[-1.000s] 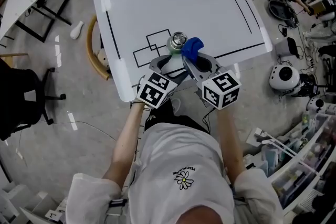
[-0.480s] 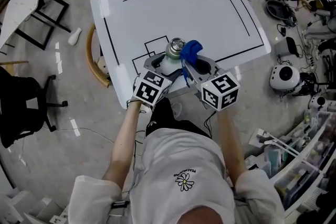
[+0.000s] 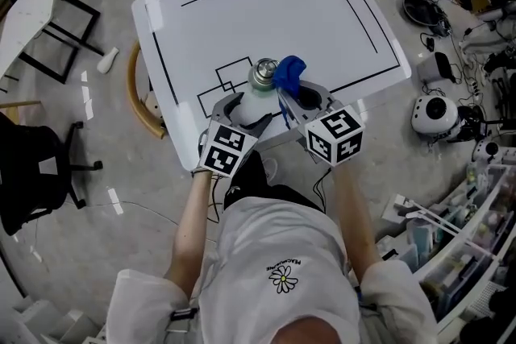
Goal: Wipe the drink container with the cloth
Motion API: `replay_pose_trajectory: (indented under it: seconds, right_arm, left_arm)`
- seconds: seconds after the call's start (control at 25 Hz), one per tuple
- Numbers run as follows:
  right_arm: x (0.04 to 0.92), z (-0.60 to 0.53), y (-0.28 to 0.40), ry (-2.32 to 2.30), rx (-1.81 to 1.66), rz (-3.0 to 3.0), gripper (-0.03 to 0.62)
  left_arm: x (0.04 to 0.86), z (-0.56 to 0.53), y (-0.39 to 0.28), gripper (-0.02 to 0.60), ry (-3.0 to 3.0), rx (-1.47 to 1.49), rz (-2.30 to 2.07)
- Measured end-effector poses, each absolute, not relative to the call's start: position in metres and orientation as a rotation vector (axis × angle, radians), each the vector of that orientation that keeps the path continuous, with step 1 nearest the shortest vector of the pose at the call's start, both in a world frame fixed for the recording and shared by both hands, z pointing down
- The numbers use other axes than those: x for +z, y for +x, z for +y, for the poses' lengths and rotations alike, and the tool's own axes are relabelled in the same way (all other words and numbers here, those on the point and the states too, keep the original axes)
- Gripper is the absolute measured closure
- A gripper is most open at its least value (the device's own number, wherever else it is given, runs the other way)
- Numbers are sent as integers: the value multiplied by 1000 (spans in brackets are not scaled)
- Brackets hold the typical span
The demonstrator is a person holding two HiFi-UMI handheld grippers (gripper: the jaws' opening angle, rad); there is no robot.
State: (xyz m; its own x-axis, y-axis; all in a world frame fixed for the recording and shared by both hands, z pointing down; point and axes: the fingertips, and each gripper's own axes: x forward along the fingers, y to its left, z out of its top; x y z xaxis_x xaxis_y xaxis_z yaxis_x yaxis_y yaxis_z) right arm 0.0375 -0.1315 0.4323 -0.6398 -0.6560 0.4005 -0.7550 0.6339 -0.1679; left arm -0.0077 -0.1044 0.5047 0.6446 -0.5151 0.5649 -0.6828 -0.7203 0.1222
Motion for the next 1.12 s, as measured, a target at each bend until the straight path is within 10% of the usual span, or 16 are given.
replay_pose_trajectory:
  seconds: [1.12]
  right_arm:
    - [430, -125, 27, 1042, 448, -2592, 551]
  left_arm:
    - [514, -104, 37, 255, 2566, 703, -791]
